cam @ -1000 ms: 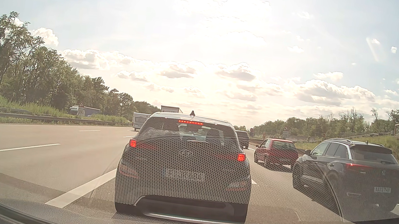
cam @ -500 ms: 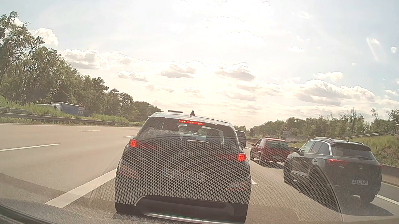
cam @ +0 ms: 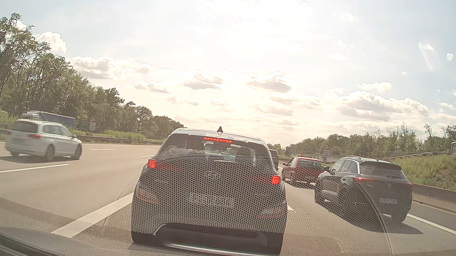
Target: Follow the waypoints while adhering to traffic rules and regulations
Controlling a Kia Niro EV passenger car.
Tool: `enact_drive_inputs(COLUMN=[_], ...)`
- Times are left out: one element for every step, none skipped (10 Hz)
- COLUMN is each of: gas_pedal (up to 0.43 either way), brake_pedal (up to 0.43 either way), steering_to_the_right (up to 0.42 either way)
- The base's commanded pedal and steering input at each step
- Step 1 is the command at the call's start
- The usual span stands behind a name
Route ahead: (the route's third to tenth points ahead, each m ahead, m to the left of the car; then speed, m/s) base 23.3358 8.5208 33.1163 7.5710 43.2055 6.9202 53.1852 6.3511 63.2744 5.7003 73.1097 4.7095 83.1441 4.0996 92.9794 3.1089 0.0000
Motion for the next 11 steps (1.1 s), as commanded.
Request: enact_drive_inputs(gas_pedal=[0.000,0.000,0.000,0.000,0.000,0.000,0.000,0.000,0.000,0.000,0.000], brake_pedal=[0.274,0.274,0.274,0.274,0.274,0.274,0.274,0.274,0.274,0.274,0.274], steering_to_the_right=[0.000,0.000,0.000,0.000,0.000,0.000,0.000,0.000,0.000,0.000,0.000])
